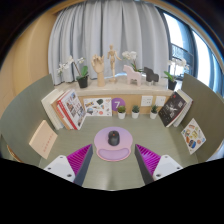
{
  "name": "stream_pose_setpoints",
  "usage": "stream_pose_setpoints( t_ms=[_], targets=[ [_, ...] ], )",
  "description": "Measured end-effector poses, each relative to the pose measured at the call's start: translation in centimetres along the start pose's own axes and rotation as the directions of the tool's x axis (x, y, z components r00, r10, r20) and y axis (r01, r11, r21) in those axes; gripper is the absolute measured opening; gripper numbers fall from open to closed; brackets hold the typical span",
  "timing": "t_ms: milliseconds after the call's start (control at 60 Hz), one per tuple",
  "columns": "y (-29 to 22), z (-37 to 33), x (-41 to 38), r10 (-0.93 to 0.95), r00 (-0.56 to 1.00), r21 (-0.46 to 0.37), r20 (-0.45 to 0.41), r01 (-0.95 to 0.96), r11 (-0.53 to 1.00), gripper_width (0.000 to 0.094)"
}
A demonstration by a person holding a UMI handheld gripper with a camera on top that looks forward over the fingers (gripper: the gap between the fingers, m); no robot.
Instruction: Arrange mouse
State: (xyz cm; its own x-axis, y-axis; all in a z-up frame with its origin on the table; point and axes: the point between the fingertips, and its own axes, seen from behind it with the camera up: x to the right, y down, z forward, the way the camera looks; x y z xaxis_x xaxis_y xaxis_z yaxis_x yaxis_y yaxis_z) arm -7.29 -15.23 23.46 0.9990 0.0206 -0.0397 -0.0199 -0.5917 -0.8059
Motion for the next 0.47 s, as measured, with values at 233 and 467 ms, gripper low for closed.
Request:
stream_pose_setpoints(
  t_ms=[233,467],
  targets=[
    [2.7,-6.2,1.0,-0.025,1.0,0.033,0.013,0.025,0.999,0.085],
    [3.5,-10.3,1.2,-0.028,0.999,0.067,0.028,0.026,0.997,0.0847]
  ],
)
